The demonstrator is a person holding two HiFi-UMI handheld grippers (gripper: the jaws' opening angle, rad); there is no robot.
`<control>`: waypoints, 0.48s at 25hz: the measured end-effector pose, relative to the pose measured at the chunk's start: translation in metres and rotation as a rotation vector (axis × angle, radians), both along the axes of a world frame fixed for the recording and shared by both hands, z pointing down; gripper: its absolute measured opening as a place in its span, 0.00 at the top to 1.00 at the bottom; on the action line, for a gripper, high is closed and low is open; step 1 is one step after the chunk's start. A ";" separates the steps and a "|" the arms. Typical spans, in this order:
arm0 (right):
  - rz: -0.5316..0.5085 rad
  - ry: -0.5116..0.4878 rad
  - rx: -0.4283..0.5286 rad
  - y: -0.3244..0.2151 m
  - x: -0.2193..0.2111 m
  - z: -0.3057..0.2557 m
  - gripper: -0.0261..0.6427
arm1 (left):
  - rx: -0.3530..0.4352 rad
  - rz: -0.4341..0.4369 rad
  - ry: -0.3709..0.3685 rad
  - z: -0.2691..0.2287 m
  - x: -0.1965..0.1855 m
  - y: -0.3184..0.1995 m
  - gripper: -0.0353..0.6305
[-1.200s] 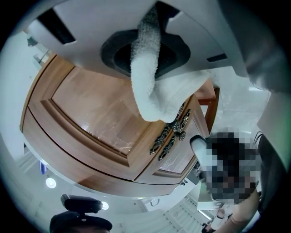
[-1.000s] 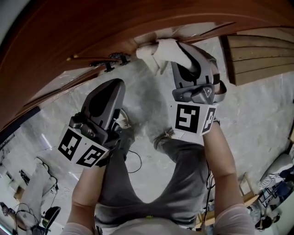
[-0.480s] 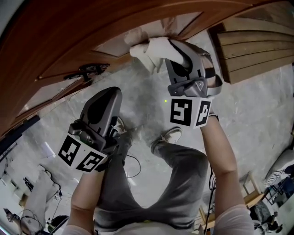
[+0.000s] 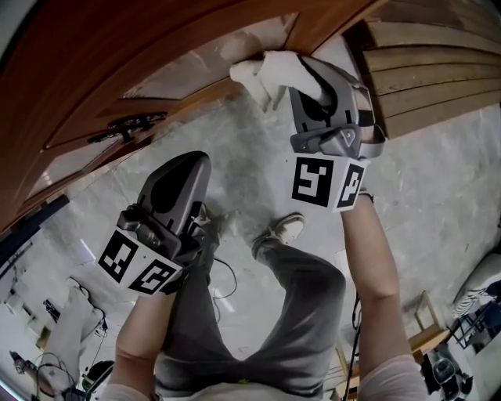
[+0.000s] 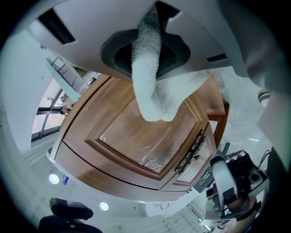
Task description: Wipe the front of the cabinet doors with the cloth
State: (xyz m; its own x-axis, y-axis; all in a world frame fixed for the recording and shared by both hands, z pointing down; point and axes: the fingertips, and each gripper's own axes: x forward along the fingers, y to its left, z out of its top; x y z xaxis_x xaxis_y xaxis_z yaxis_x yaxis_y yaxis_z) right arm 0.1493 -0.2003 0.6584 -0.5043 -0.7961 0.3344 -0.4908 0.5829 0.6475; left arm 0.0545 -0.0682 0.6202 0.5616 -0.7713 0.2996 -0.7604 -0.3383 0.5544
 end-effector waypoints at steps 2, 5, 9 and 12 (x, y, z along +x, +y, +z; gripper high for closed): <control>0.000 0.014 0.004 -0.002 0.006 -0.001 0.85 | -0.003 0.007 -0.002 -0.001 0.005 0.000 0.92; 0.004 0.032 0.004 -0.004 0.014 0.000 0.85 | -0.011 0.000 0.000 0.000 0.007 0.000 0.92; 0.022 0.043 -0.008 -0.006 0.027 -0.005 0.85 | -0.015 -0.009 0.011 -0.005 0.010 -0.001 0.92; 0.022 0.056 -0.021 0.002 0.029 -0.015 0.85 | -0.015 -0.031 0.011 -0.015 0.002 0.001 0.92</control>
State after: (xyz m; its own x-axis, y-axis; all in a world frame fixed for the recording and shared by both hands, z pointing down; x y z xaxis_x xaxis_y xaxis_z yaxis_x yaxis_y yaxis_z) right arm 0.1783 -0.1978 0.6436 -0.4670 -0.7993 0.3781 -0.4671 0.5861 0.6621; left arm 0.0568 -0.0674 0.6053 0.5407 -0.7838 0.3056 -0.7643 -0.3059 0.5677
